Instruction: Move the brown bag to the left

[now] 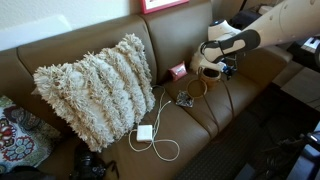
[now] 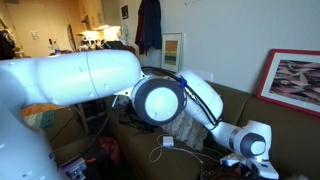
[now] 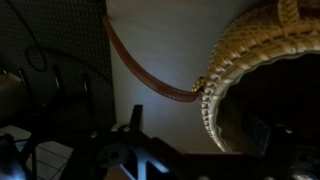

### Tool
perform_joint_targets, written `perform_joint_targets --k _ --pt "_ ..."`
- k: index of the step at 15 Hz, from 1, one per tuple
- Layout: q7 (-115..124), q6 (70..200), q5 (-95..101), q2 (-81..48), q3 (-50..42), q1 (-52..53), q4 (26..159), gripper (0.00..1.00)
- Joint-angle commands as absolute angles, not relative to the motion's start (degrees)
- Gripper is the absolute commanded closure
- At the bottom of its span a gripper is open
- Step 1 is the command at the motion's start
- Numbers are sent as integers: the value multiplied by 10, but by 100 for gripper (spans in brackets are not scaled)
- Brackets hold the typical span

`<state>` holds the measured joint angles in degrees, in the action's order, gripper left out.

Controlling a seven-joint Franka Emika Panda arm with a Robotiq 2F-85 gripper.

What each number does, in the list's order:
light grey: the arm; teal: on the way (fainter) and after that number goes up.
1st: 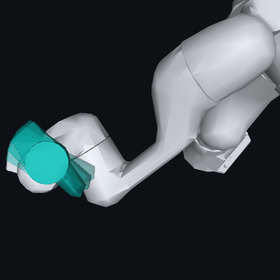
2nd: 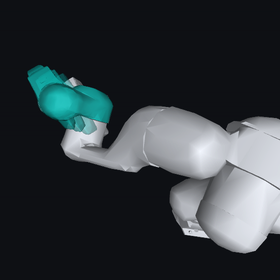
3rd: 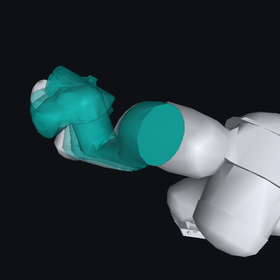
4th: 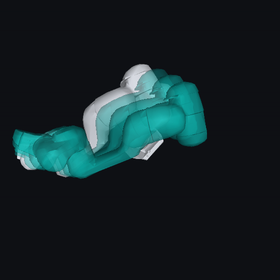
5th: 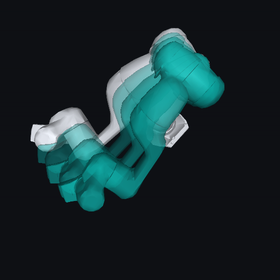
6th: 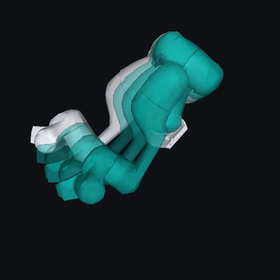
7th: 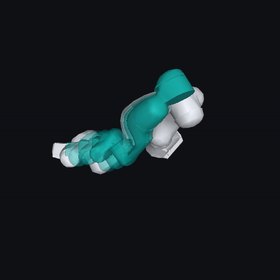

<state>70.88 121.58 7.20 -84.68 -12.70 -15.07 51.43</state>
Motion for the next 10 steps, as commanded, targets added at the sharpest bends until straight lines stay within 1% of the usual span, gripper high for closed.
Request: perform_joint_targets --k 1,4,5,9,10 --pt "687 1210 56 -847 -130 -154 520 0" --pt "717 1163 62 -847 -150 -143 521 0" --pt "738 1148 104 -847 -123 -160 516 0" --pt "760 1115 141 -847 -107 -169 519 0" --pt "749 1117 104 -847 -138 -151 526 0"
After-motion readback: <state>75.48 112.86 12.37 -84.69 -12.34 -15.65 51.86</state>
